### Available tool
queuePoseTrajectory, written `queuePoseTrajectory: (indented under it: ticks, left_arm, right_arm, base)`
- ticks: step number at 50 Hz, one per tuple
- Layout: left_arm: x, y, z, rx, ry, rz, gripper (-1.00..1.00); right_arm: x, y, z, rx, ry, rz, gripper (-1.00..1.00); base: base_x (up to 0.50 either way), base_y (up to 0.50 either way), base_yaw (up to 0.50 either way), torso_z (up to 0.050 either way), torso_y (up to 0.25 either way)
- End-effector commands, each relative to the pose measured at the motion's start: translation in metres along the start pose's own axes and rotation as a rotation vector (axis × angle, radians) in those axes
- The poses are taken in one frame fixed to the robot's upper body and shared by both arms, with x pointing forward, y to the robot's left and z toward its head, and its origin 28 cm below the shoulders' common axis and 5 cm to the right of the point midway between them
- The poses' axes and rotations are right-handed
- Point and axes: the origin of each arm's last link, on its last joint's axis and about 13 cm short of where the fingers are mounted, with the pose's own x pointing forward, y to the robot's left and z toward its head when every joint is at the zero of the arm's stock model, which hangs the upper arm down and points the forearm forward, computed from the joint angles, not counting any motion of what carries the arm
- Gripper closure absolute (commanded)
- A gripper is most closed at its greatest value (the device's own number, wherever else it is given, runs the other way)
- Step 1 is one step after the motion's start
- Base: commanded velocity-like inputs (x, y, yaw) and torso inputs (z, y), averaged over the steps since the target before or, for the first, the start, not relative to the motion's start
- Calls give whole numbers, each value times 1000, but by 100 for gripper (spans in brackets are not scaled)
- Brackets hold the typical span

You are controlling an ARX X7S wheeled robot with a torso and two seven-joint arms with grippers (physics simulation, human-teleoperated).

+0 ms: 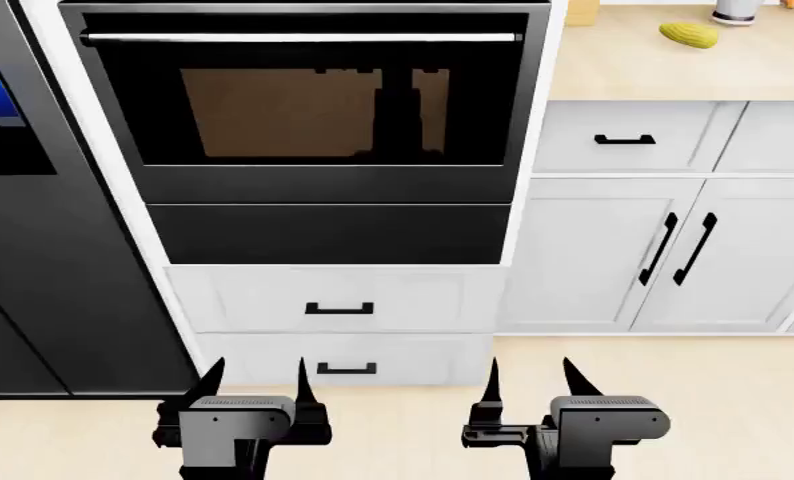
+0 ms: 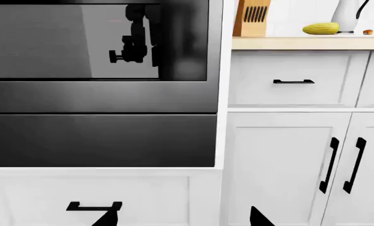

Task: Open the oven door

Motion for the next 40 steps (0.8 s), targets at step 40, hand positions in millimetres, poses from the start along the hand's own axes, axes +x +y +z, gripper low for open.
queuePoseTrajectory:
  ticks: [40]
  left_arm:
    - [-6,5,15,59,-108,22,-100]
  right_arm:
    - [-3,-21,61,-22,-344,-157,-100]
  base:
    - [0,0,0,0,0]
